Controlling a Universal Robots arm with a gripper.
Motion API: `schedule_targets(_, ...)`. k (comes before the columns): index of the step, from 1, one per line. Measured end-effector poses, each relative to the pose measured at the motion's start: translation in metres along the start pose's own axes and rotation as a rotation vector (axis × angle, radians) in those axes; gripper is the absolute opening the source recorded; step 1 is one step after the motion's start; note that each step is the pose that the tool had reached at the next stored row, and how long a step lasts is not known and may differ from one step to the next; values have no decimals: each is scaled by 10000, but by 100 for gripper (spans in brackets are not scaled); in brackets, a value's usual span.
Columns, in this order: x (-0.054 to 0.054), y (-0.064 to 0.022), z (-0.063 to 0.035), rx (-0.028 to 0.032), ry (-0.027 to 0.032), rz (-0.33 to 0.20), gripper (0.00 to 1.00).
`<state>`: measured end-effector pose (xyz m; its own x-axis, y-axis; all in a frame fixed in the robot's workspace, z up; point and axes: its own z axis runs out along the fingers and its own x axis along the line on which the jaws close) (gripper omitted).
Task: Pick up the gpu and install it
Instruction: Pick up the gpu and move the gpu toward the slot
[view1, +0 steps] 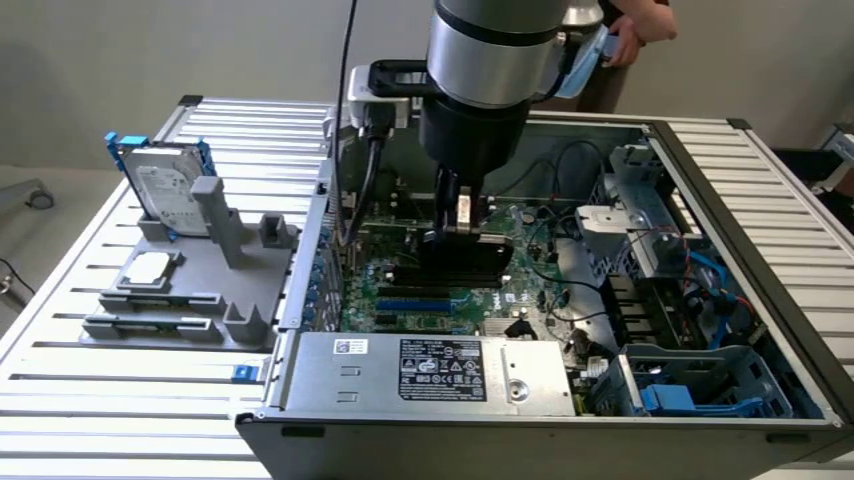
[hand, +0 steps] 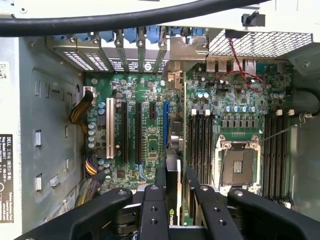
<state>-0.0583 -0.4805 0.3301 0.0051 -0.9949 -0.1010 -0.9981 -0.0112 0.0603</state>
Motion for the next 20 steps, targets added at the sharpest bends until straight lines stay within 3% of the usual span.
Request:
schedule_targets(5, 14, 50, 29, 207, 10, -134, 26)
schedule_targets(10, 18, 171, 82, 487, 17, -200, 26)
schedule_targets(12, 19, 219, 102, 649, 19, -220, 26)
schedule_targets(13, 19, 224, 107, 701, 20, -225, 26)
schedule_targets(15, 19, 223, 108, 733, 23, -230, 26)
schedule_targets(20, 20, 224, 109, 741, 21, -229, 26)
